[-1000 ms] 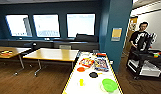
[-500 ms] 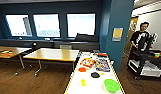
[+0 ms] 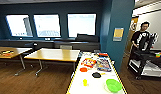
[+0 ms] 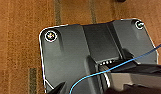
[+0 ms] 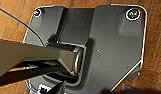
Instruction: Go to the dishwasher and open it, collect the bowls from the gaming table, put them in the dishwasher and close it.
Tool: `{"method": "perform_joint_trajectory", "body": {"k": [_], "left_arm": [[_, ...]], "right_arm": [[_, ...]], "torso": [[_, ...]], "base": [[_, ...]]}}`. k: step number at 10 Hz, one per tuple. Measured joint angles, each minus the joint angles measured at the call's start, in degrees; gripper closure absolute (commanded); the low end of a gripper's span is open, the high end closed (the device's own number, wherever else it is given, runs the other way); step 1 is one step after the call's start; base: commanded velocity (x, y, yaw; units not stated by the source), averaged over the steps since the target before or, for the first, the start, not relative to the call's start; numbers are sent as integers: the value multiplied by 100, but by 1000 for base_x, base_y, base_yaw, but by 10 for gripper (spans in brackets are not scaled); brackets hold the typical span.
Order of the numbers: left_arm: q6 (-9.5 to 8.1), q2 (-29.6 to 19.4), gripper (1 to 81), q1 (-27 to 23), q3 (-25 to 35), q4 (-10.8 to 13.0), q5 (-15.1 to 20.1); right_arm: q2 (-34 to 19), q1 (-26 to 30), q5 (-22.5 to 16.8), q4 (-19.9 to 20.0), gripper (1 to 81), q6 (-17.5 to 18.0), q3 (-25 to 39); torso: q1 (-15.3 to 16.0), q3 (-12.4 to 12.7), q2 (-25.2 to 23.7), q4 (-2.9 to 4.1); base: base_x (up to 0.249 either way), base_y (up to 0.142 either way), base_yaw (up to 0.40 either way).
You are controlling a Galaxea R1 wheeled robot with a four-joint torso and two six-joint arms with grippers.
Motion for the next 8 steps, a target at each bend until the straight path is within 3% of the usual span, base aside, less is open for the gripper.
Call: {"method": "perform_joint_trajectory", "body": {"k": [3, 8], "left_arm": [[0, -35, 10, 0, -6, -2, 2], [0, -11, 10, 1, 2, -4, 2]], "right_arm": [[63, 2, 2, -2, 10, 0, 10], [0, 2, 2, -5, 10, 0, 0]], "torso": [[0, 0, 0, 0], [0, 0, 0, 0]], "base": [[0, 62, 0], [0, 0, 0]]}}
